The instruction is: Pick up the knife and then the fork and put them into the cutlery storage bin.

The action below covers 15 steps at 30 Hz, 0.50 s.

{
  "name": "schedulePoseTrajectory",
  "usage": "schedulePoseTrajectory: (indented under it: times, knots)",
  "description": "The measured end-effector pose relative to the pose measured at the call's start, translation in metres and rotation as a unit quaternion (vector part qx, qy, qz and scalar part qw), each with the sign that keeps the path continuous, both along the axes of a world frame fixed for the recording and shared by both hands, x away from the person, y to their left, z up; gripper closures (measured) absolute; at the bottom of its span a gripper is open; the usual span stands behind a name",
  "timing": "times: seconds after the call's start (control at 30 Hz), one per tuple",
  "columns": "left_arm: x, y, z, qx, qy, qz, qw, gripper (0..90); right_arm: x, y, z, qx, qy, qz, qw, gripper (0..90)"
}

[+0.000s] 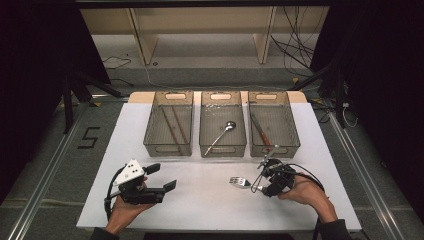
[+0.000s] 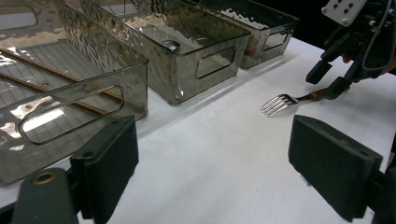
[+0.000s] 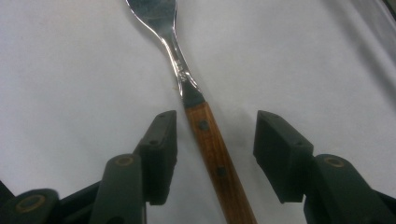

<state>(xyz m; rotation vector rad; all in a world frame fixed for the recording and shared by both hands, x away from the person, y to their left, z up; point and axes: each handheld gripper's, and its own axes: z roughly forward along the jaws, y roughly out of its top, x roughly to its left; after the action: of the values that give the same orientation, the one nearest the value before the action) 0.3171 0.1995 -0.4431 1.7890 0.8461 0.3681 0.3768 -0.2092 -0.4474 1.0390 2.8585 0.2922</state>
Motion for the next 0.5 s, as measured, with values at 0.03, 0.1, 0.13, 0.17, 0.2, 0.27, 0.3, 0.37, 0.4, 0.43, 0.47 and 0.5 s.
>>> schedulePoseTrajectory:
  times: [0.03,0.1,0.13,0.17,0.2,0.27,0.3,0.37,0.4,0.43,0.47,0.5]
  knots:
    - [0.0,0.0,0.0,0.0,0.0,0.0,1.0,15.7,0.0001,-0.0002,-0.0001,-0.003,0.001,0.004,1.0,52.6]
    - [0.0,-0.0001,0.0,0.0,0.0,0.0,1.0,15.7,-0.0001,0.0002,-0.0011,-0.001,0.001,0.006,1.0,54.9]
    - [-0.0001,-0.0002,0.0,0.0,0.0,0.0,1.0,15.7,-0.0002,0.0007,-0.0014,-0.003,0.002,0.005,1.0,56.1]
    - [-0.0002,-0.0003,0.0,-0.001,0.001,0.0,1.0,15.7,-0.0001,0.001,-0.0017,-0.005,0.004,0.006,1.0,57.1]
    - [0.0,-0.0001,0.0,0.0,0.0,0.0,1.0,15.7,-0.0001,0.0012,-0.0023,-0.005,0.006,0.008,0.9999,57.9]
    - [0.0,-0.0001,0.0,0.0,0.0,0.0,1.0,15.7,0.0,0.0015,-0.0034,-0.007,0.011,0.012,0.9998,59.4]
    - [0.0001,-0.0002,0.0,0.0,0.0,0.0,1.0,15.7,0.0,0.002,-0.004,-0.009,0.012,0.012,0.9998,60.3]
    - [-0.0001,-0.0005,-0.0001,0.0,0.001,0.0,1.0,15.7,0.0006,0.0024,-0.0055,-0.011,0.014,0.015,0.9997,61.5]
    - [-0.0001,-0.0005,-0.0001,0.0,0.001,-0.001,1.0,15.7,0.0006,0.0031,-0.0065,-0.014,0.015,0.013,0.9997,62.0]
    - [0.0,-0.0005,-0.0001,0.0,0.001,-0.001,1.0,15.7,0.0011,0.0028,-0.0069,-0.017,0.014,0.019,0.9996,62.1]
    - [0.0,-0.0005,-0.0001,0.0,0.002,0.0,1.0,15.7,0.0009,0.0032,-0.0068,-0.017,0.014,0.018,0.9996,63.3]
    - [0.0,-0.0004,-0.0001,0.0,0.002,0.0,1.0,15.7,0.0006,0.0036,-0.0067,-0.016,0.014,0.016,0.9997,64.3]
